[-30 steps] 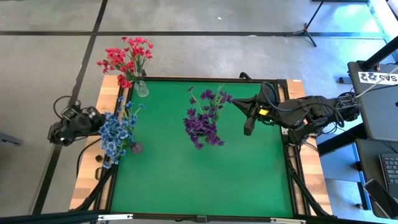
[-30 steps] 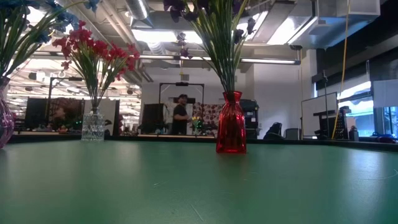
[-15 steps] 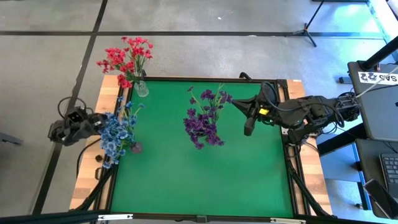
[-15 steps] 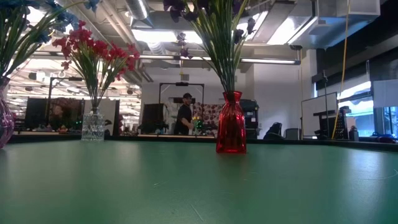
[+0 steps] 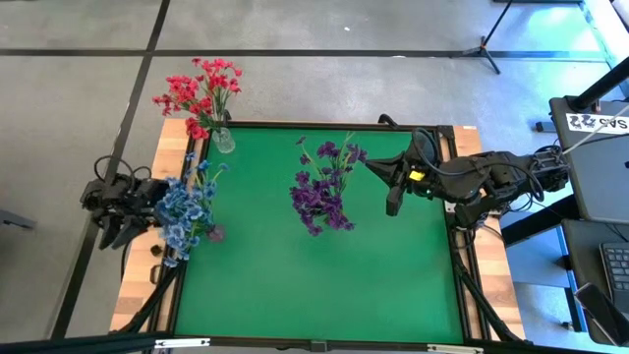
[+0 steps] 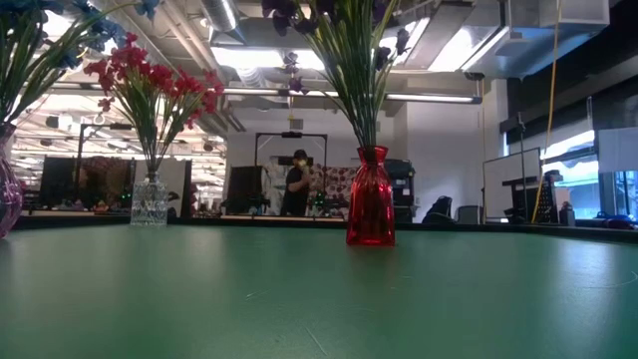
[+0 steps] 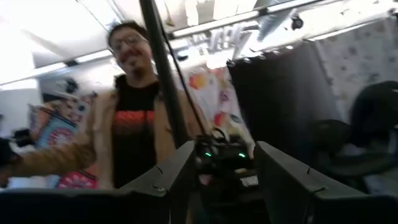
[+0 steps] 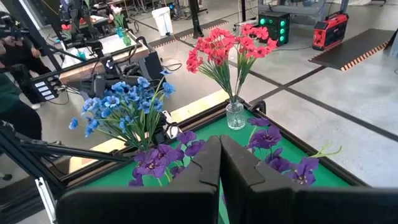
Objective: Sort flowers into vase by color
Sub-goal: Return to Home Position
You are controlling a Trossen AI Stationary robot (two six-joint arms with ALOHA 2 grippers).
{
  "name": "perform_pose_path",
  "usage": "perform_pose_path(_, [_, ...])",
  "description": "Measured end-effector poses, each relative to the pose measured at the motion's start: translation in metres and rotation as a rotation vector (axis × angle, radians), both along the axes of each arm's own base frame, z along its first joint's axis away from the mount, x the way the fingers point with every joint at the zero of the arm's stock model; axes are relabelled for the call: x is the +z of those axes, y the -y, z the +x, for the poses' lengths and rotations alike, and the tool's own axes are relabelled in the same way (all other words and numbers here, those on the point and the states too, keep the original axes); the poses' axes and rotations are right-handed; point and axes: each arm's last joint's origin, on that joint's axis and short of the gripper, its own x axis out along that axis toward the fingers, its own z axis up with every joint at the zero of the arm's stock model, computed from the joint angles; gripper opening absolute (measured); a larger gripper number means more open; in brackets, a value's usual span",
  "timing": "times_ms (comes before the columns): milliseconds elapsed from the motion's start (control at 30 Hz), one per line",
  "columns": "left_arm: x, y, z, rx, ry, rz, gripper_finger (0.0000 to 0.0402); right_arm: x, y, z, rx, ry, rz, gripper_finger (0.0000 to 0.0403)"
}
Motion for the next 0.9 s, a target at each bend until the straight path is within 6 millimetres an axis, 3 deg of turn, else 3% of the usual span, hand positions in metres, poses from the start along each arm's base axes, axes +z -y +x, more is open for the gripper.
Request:
perform_pose_path(333, [-0.0001,-0.0003,-0.0034,-0.084,0.107,-0.014,0.0161,0.0001,0.0004,-0.0002,-0.018,0.005,0.003,0.0007])
perform_pose_path(667, [-0.0037,0.0010,-0.0041,-0.228,-0.153,0.168,0.0161,0.0003,0.0011,-0.0004,-0.054,0.027,0.038,0.0007])
perform_pose_path(900, [-0.0037,0.0010,-0.0040,-0.223,-0.142,0.166,0.0161,0.0008,0.0005,0.0003,-0.042,0.061,0.129,0.0007])
